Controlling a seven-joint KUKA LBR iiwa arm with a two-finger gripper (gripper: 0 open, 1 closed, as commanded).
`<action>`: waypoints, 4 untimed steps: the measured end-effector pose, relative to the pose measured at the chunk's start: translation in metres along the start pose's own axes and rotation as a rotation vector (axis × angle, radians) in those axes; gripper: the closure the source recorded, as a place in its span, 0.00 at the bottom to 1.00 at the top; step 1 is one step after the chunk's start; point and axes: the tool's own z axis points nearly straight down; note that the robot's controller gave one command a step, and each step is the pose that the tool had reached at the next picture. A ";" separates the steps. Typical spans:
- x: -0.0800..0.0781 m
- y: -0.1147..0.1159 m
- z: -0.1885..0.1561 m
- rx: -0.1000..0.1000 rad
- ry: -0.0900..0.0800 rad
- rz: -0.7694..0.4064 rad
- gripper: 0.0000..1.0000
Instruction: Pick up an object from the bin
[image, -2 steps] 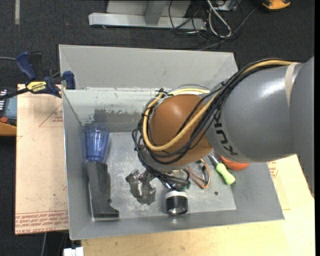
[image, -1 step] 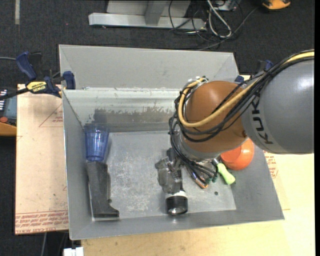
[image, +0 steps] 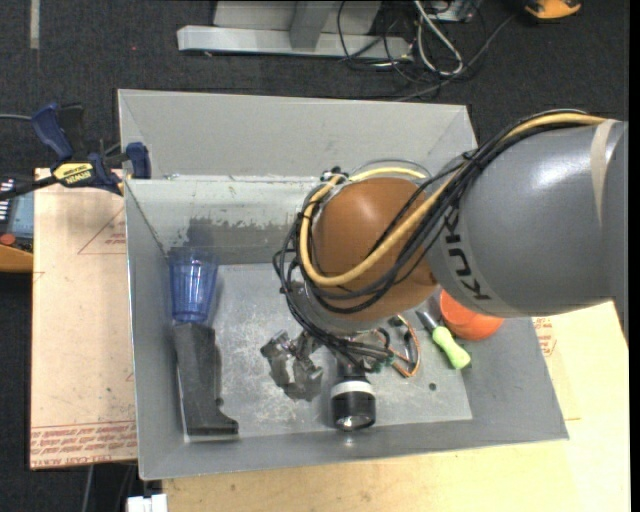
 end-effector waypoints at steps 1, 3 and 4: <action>0.037 -0.124 -0.005 0.011 0.000 0.089 1.00; 0.038 -0.130 -0.014 0.009 0.004 0.132 1.00; 0.039 -0.129 -0.012 0.007 0.007 0.133 1.00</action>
Offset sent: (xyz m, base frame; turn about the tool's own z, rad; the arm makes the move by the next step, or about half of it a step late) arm 0.0215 -0.1035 0.1292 0.0757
